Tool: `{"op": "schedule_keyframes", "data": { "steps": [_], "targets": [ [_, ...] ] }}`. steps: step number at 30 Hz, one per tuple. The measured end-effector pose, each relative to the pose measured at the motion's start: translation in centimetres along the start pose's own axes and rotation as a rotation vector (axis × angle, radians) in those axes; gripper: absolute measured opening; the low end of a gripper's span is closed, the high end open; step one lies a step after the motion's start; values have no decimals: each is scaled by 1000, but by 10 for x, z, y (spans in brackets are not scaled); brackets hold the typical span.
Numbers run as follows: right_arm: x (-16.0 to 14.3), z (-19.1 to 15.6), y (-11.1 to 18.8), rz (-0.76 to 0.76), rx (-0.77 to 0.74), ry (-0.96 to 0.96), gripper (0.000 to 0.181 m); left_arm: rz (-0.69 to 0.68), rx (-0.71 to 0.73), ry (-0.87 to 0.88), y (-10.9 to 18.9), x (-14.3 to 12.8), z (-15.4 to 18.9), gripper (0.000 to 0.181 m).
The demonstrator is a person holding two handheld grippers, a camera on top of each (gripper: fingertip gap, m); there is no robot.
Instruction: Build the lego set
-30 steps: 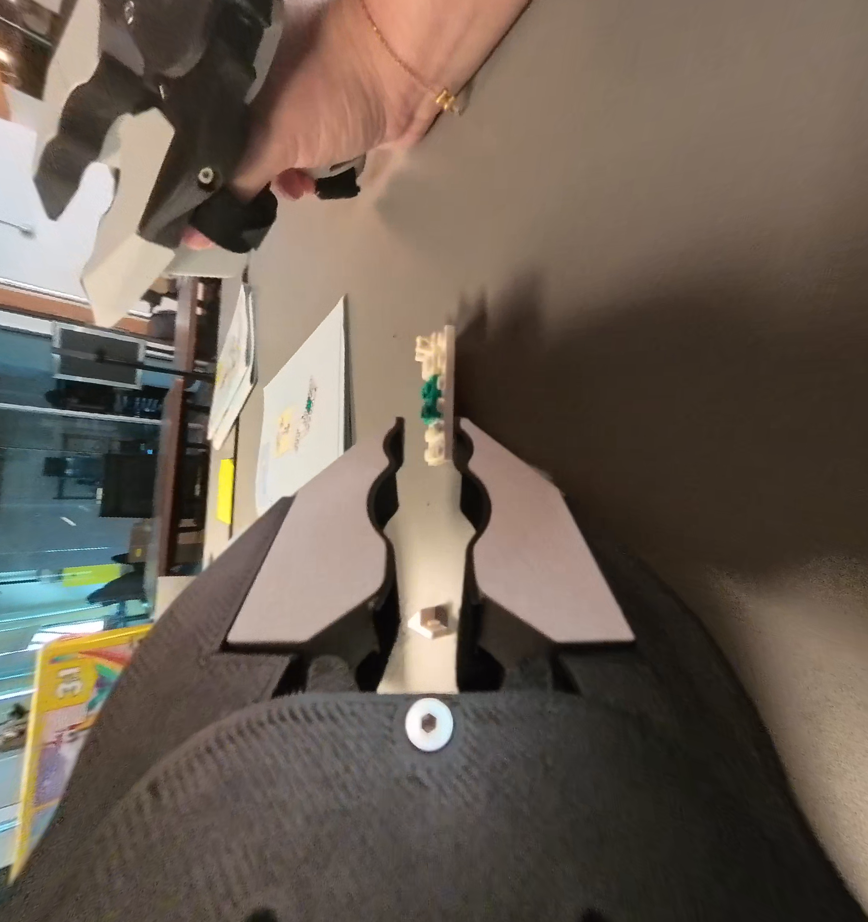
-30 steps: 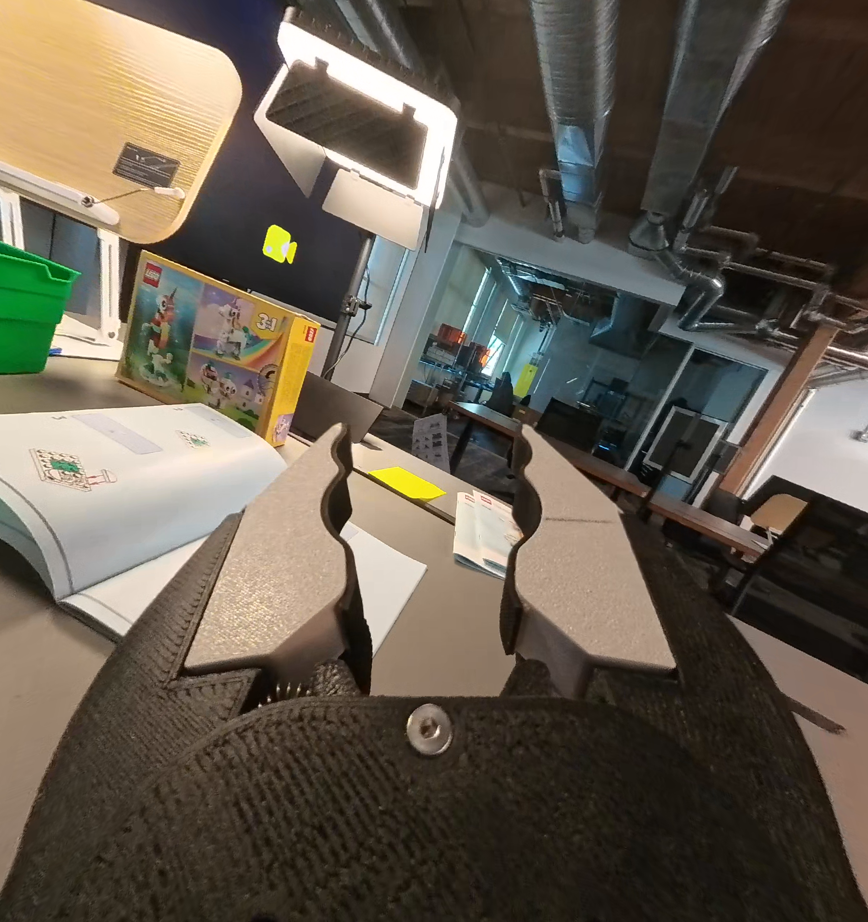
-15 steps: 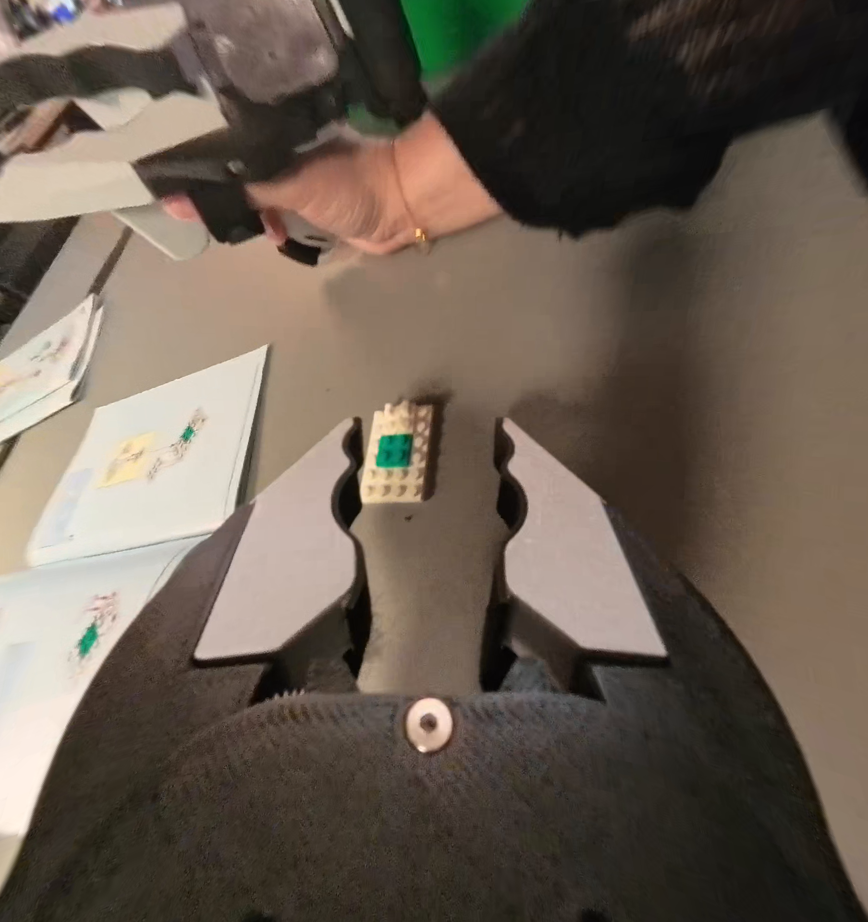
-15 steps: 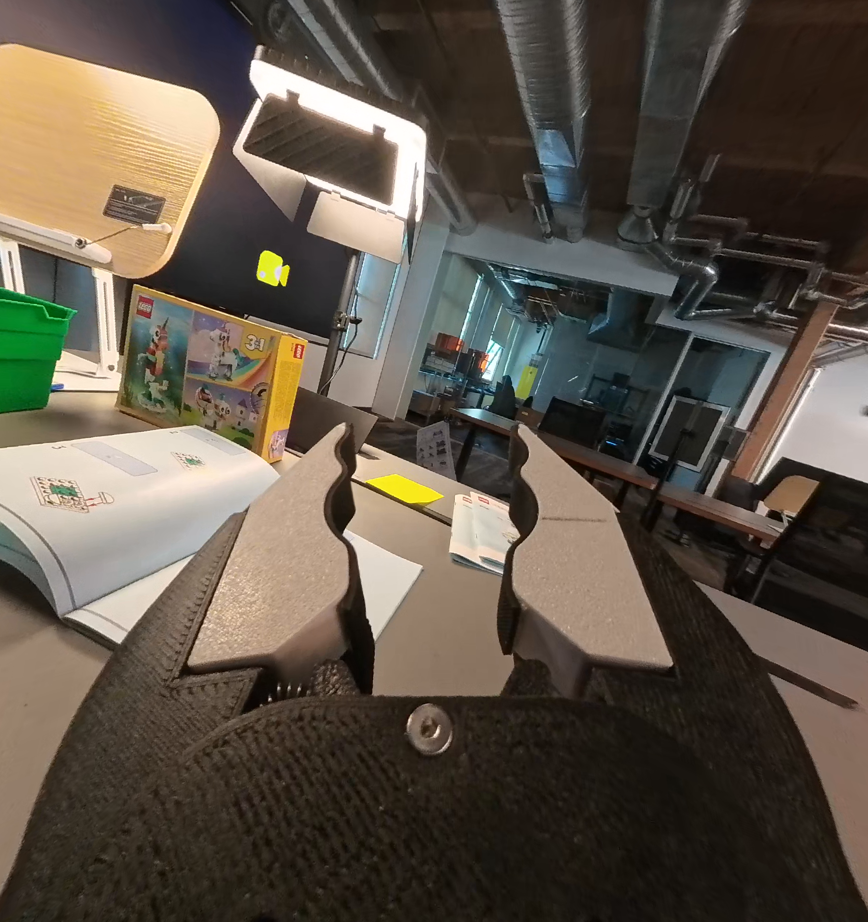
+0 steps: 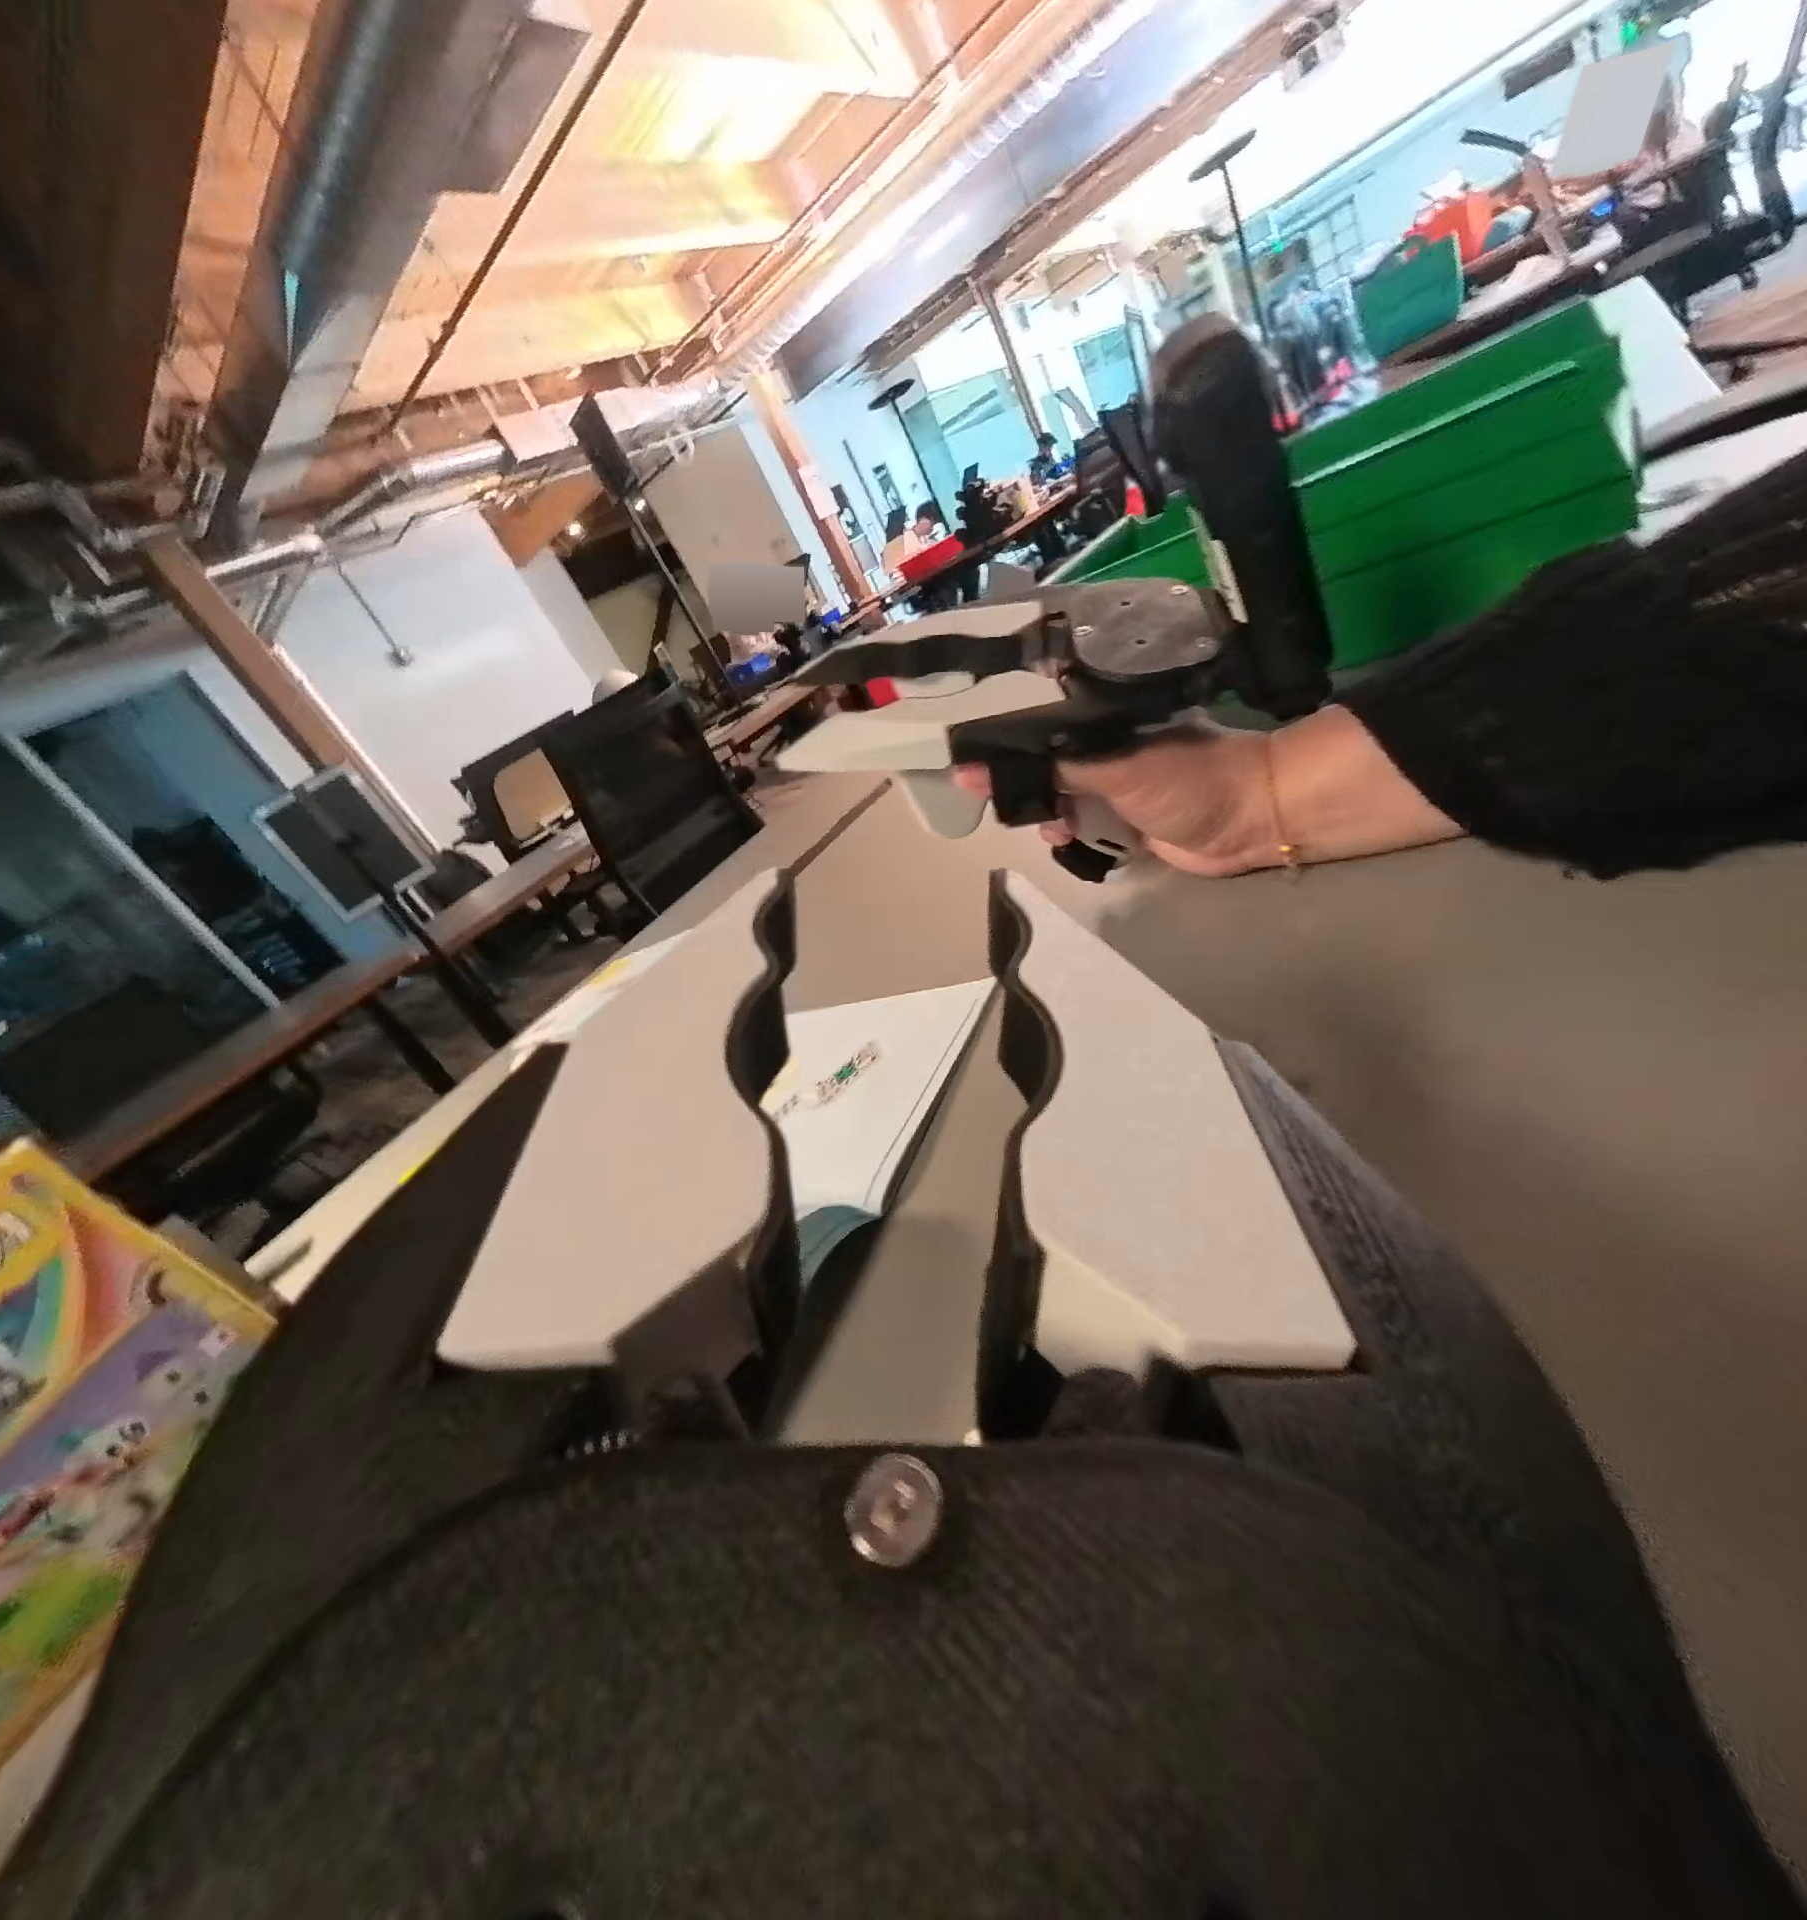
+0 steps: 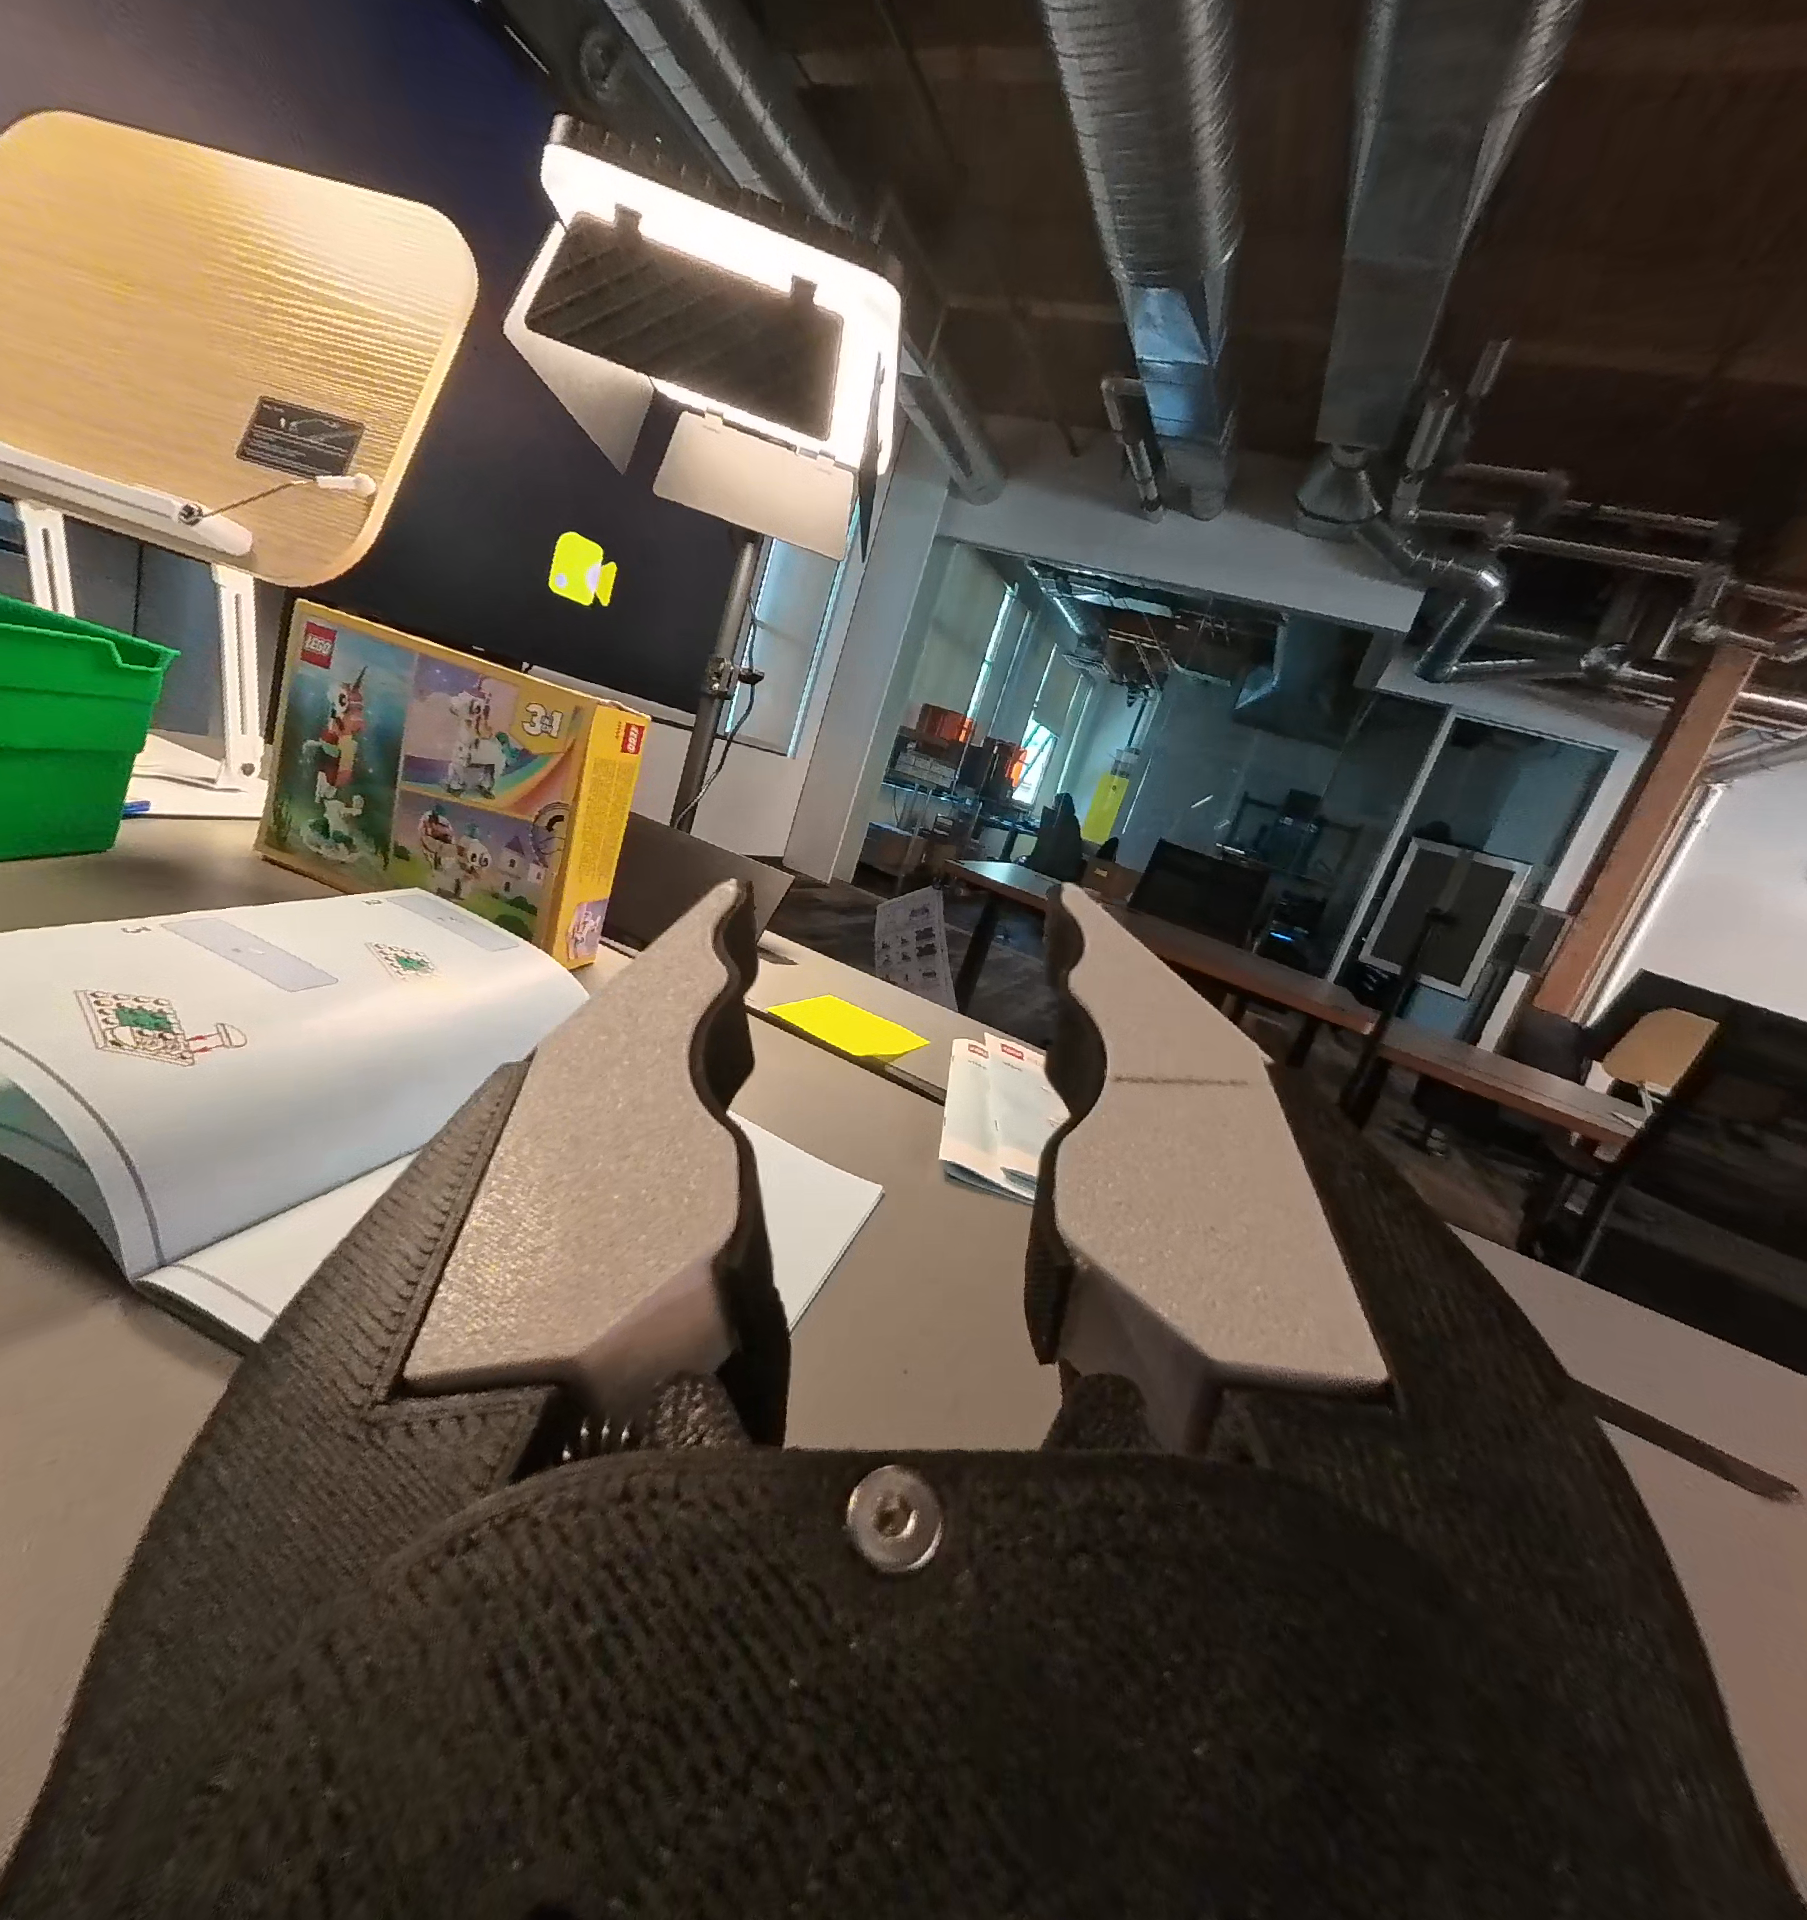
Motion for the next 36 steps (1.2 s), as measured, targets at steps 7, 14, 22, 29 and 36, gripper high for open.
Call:
{"op": "schedule_keyframes", "data": {
  "steps": [7,14,22,29,36],
  "targets": [
    [-2,-1,-1,-9,13,6,46,-11,-91,-177,-2,-2,24,29],
    [-3,0,-2,-15,13,10,43,-29,-113,-187,-4,-5,26,29],
    [-4,-3,-1,-28,28,53,40,-75,-120,-109,-3,12,23,32],
    [-7,-4,-4,-62,15,96,40,-132,65,-23,78,55,6,35],
    [-10,-13,-10,-119,5,206,49,-333,445,-98,173,76,-58,34]
  ]
}}
Point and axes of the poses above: each gripper's, where its closed fingertips meet, y back along the fingers, x out of its top, z = x × y across the jaws, the point moved 8 cm from there along y, back along the fingers, and after that the axes turned 4 degrees about y, right-handed, at the moved point
